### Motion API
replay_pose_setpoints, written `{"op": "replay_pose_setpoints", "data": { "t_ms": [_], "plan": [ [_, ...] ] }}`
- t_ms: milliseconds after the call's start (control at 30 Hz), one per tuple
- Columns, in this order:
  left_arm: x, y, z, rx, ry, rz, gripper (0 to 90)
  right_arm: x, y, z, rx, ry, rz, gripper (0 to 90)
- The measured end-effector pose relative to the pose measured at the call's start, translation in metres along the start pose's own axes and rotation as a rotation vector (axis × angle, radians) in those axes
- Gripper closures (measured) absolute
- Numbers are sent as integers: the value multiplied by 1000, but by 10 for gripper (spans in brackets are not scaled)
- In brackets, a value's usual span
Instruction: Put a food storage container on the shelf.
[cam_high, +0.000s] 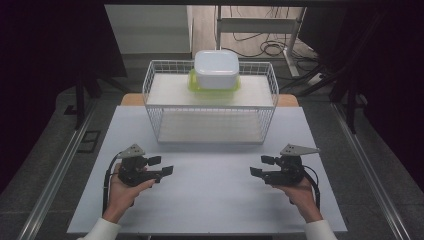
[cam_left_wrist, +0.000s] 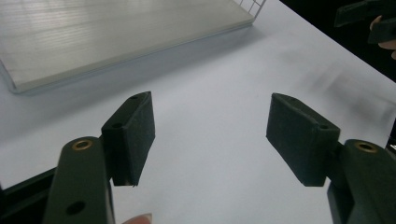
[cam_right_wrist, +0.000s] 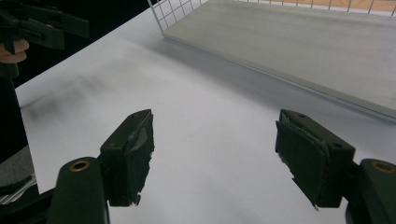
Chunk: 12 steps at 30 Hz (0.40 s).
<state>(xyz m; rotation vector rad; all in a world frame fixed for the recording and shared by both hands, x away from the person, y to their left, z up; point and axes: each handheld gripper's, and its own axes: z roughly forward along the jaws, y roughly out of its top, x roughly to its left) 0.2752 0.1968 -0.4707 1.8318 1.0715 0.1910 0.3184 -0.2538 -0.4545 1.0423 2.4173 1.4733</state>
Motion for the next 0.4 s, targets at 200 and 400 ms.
{"op": "replay_pose_setpoints", "data": {
  "t_ms": [200, 400],
  "plan": [
    [0, 0, 0, 7, 4, 1, 310, 2, -1, 4, 9, -3, -16, 271],
    [3, 1, 2, 14, 14, 5, 303, 1, -1, 3, 0, -17, -17, 240]
  ]
}}
